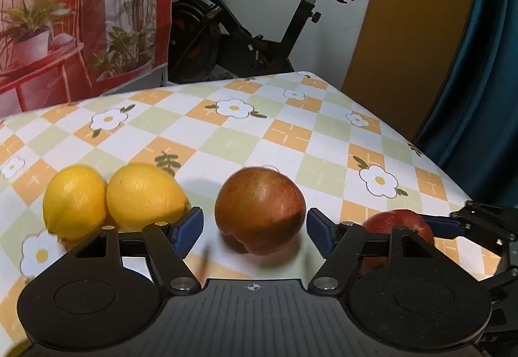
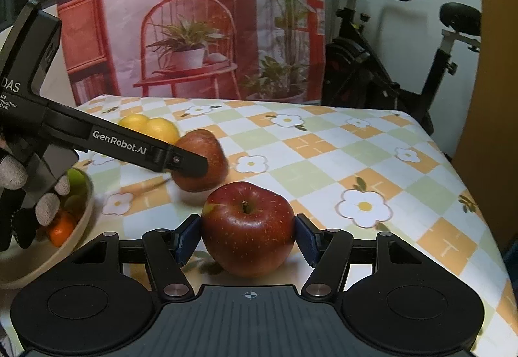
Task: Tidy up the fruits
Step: 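Grasp the second red apple with the left tool while the right tool holds its apple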
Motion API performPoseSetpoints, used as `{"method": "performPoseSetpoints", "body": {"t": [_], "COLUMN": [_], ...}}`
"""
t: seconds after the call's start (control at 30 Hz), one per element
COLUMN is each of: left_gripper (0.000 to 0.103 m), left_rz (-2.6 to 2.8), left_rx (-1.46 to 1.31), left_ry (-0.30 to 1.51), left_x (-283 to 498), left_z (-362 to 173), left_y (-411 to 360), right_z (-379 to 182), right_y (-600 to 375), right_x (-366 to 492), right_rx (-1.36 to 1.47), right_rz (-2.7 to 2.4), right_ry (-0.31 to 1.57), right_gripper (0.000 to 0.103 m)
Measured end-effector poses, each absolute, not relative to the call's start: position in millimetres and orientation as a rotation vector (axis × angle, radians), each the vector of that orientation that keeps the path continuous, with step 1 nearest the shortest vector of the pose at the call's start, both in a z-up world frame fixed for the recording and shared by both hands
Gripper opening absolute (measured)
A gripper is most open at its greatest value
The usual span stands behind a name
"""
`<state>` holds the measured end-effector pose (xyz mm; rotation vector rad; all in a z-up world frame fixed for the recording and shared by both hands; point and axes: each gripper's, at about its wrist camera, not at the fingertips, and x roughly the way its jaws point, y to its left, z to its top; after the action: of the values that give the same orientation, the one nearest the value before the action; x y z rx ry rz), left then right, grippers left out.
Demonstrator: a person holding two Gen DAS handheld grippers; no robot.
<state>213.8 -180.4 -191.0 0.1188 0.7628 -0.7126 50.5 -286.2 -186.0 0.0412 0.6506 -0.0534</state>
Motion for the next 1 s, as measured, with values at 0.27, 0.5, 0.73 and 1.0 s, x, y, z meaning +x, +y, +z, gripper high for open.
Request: {"method": "performPoseSetpoints", "body": {"t": [0.27, 0.5, 0.73, 1.0], "left_gripper": [0.065, 0.068, 0.067, 0.067], "left_rz": [-0.728, -0.716, -0.723, -0.72], "left_rx": [0.139, 0.187, 0.209, 0.202], "left_ry": [0.746, 0.761, 0.782, 0.817], "left_x": [223.5, 221.1, 216.1, 204.0], "left_z": [-187.5, -189.3, -187.6, -187.1], "left_y": [-194.6, -199.0, -193.4, -180.7], "right_z": [-187.1, -188.0, -188.1, -188.1], "right_y": [-303.0, -307.1, -306.9, -306.7], "right_x": [43.5, 41.8, 42.9, 42.8], "right_rx": [0.072, 0.077, 0.083, 0.084], "right_rz": [-0.091, -0.093, -0.094, -0.094], "right_ry": [0.645, 0.642, 0.64, 0.64], "right_gripper": [0.058, 0.058, 0.058, 0.058]}}
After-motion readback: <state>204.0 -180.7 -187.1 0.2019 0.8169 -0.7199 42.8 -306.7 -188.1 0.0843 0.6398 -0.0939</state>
